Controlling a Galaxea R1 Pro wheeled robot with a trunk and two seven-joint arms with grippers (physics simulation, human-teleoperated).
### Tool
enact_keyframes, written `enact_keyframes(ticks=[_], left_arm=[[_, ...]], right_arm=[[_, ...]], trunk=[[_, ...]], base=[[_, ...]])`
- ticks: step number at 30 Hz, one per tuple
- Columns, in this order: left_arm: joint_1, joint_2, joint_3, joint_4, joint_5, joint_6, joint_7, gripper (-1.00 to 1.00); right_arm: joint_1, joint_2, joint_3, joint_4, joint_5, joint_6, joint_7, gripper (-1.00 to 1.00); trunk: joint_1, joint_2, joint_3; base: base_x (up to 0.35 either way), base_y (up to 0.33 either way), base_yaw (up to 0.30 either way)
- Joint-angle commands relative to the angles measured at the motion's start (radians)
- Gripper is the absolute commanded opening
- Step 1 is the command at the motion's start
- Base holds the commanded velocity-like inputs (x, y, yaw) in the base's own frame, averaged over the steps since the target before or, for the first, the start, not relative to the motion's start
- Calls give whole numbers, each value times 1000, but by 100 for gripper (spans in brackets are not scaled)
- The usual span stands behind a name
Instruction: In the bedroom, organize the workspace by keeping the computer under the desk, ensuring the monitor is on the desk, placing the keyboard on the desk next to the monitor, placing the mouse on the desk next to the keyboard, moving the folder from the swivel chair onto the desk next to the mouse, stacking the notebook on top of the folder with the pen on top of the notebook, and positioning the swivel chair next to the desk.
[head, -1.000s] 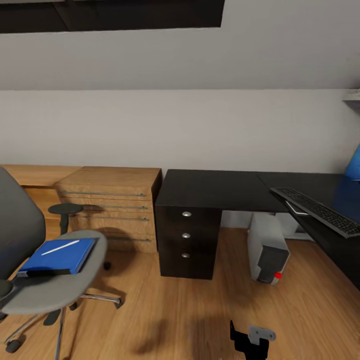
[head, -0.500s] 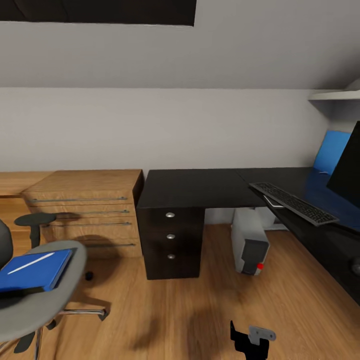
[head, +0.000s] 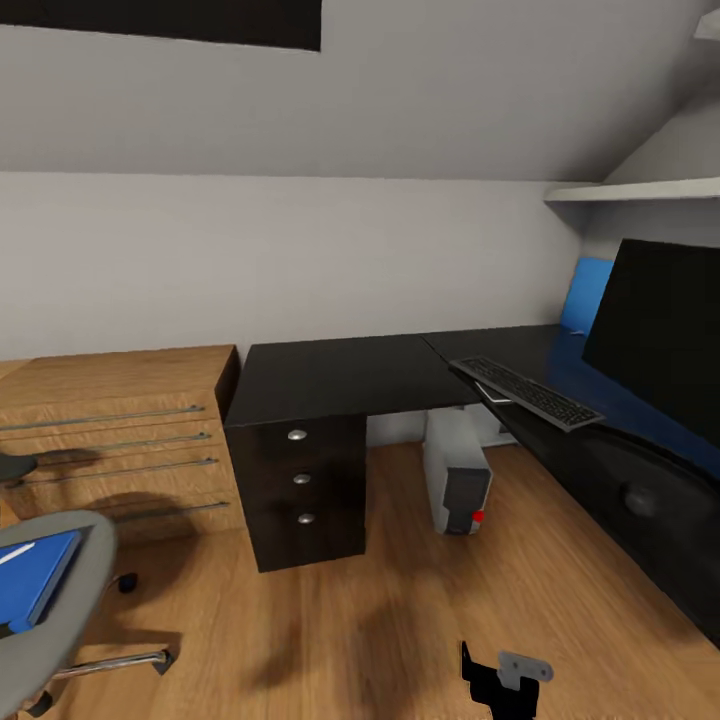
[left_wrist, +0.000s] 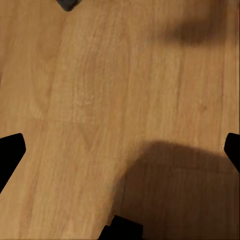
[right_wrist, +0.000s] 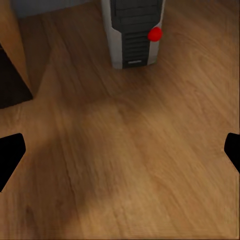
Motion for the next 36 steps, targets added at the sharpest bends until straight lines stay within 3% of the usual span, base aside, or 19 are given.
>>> enact_keyframes(ticks=[1,10,17,19,20,22,26,30,31,32,34,35,36], left_arm=[[0,0,-8,0,6,-5,7,100],[0,0,-7,0,8,-3,9,100],[0,1,-7,0,9,4,9,100],[0,0,-7,0,9,4,9,100],[0,1,-7,0,9,4,12,100],[0,1,-7,0,10,4,13,100],[0,2,-6,0,10,2,15,100],[0,1,-6,0,10,1,16,100],[0,1,-6,0,10,1,16,100],[0,0,-6,0,9,1,16,100],[0,0,-6,0,9,1,16,100],[0,0,-6,0,9,1,16,100],[0,0,-6,0,9,1,16,100]], right_arm=[[-1,0,-4,2,-3,-5,2,100],[-1,0,-3,2,-2,0,-2,100],[-1,-2,-1,0,1,4,-4,100],[-2,2,10,-48,0,1,-7,100],[-3,7,13,-219,1,36,-31,100],[-3,12,14,-319,1,115,-57,100],[-3,27,22,-617,1,448,-115,100],[-3,32,51,-854,0,671,-132,100],[-3,33,57,-926,-1,750,-136,100],[-3,34,62,-1031,-2,877,-140,100],[-3,33,64,-1133,-1,1005,-143,100],[-3,31,63,-1237,-1,1125,-144,100],[-2,30,63,-1272,-1,1160,-144,100]], trunk=[[-4,7,2],[-39,70,27],[-65,119,47],[-73,133,53],[-77,140,57],[-85,154,63],[-100,182,75],[-115,210,88],[-119,217,91],[-123,224,94],[-131,238,100],[-134,245,104],[-138,252,107]], base=[[0,0,-298],[0,0,-261],[0,0,-33],[0,0,0],[0,0,0],[0,0,0],[0,0,0],[0,0,0],[0,0,0],[0,0,0],[0,0,0],[0,0,0],[0,0,0]])
